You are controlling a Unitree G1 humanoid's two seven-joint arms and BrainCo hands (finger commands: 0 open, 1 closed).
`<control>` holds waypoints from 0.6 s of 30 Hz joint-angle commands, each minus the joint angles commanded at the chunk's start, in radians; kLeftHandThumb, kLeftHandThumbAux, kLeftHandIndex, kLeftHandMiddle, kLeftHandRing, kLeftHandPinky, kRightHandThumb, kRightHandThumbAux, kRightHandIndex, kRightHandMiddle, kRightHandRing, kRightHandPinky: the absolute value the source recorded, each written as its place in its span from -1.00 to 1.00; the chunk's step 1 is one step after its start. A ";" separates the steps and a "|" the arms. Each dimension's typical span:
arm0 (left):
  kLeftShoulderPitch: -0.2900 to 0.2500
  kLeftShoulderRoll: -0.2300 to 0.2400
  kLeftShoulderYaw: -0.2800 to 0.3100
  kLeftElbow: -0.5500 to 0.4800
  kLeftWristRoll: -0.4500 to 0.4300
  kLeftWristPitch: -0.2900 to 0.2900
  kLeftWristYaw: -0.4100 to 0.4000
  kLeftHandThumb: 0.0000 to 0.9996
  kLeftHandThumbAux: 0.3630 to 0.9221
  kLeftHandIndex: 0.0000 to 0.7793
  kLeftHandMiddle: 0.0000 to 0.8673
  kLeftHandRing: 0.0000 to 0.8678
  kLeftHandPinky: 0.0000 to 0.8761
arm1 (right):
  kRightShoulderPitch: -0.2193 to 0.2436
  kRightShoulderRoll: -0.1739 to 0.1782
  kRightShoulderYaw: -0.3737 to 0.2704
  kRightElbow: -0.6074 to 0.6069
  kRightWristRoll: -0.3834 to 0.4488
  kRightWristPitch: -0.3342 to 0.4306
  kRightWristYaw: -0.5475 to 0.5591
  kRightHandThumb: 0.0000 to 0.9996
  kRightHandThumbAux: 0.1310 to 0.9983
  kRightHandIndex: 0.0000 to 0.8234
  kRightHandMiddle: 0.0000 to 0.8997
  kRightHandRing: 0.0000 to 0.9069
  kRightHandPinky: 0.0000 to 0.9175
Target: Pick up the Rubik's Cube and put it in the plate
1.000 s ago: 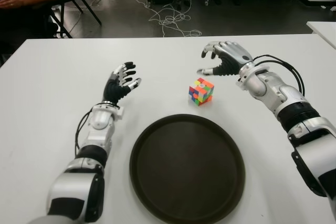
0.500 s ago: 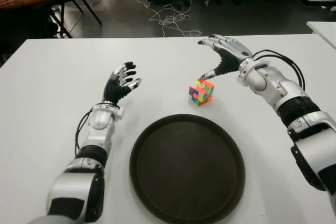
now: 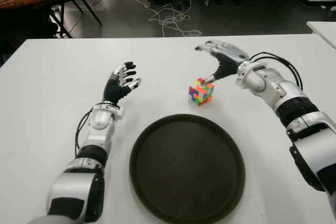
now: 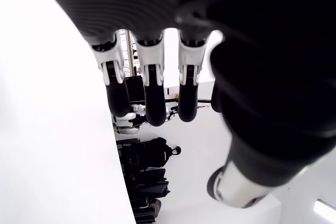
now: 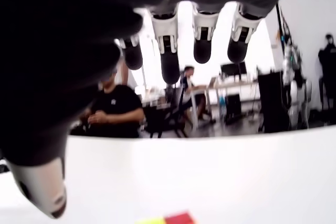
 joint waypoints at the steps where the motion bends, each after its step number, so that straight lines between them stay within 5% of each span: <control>1: 0.000 0.000 0.000 0.000 -0.001 -0.002 -0.001 -0.90 0.72 -0.49 -0.53 -0.57 -0.53 | 0.000 0.002 0.001 0.003 -0.001 0.000 0.006 -1.00 0.24 -1.00 -1.00 -1.00 -1.00; 18: 0.005 -0.001 -0.009 -0.002 0.012 -0.012 0.014 -0.90 0.61 -0.49 -0.54 -0.57 -0.54 | -0.004 0.046 0.010 0.081 -0.005 0.004 0.060 -1.00 0.34 -1.00 -1.00 -1.00 -1.00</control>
